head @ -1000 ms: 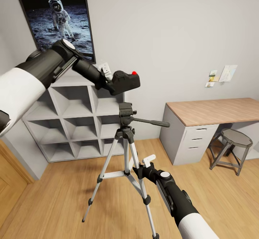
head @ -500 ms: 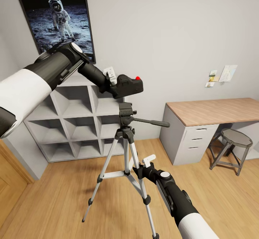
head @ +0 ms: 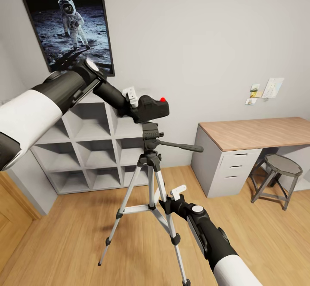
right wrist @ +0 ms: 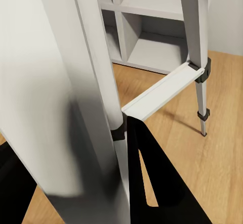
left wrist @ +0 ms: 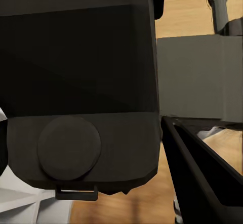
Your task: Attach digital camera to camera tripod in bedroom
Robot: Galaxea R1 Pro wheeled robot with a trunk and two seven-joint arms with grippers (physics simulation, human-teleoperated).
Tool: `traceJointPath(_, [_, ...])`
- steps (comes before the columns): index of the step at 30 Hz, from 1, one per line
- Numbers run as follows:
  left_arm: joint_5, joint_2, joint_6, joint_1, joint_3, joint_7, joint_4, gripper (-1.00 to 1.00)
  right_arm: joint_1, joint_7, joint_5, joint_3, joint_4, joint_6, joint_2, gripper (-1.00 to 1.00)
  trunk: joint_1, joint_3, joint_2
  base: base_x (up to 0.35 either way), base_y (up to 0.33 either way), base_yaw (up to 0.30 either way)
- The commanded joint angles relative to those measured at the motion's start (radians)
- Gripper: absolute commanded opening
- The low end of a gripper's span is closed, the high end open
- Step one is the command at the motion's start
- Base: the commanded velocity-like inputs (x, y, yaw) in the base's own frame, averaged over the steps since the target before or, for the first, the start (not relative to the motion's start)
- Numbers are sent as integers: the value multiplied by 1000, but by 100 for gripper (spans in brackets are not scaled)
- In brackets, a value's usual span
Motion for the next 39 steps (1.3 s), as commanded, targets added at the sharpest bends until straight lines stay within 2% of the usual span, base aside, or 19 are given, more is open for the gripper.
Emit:
traceJointPath(1, [10,3,8,-1,-7,1,-1,-100,0,9,31,-4,23,83,0,-100,1,-2,-2,0,0,0])
traceJointPath(7, [15,17,8,5,-6,-19,-10,-100,0,7,31,-4,24,83,2,-100,1,-2,-2,0,0,0])
traceJointPath(14, [16,18,8,6,-3,-67,-18,-100,-1,7,31,-4,24,83,3,-100,1,-2,-2,0,0,0])
traceJointPath(22, [17,21,8,6,5,-85,-45,-100,0,7,30,-3,24,83,4,-100,1,-2,-2,0,0,0])
traceJointPath(31, [18,52,13,6,9,-136,-121,-100,0,7,30,-3,27,83,5,-100,1,-2,-2,0,0,0])
traceJointPath(39, [17,83,15,6,9,-150,-155,-100,0,7,30,-3,31,83,7,-100,1,-2,-2,0,0,0])
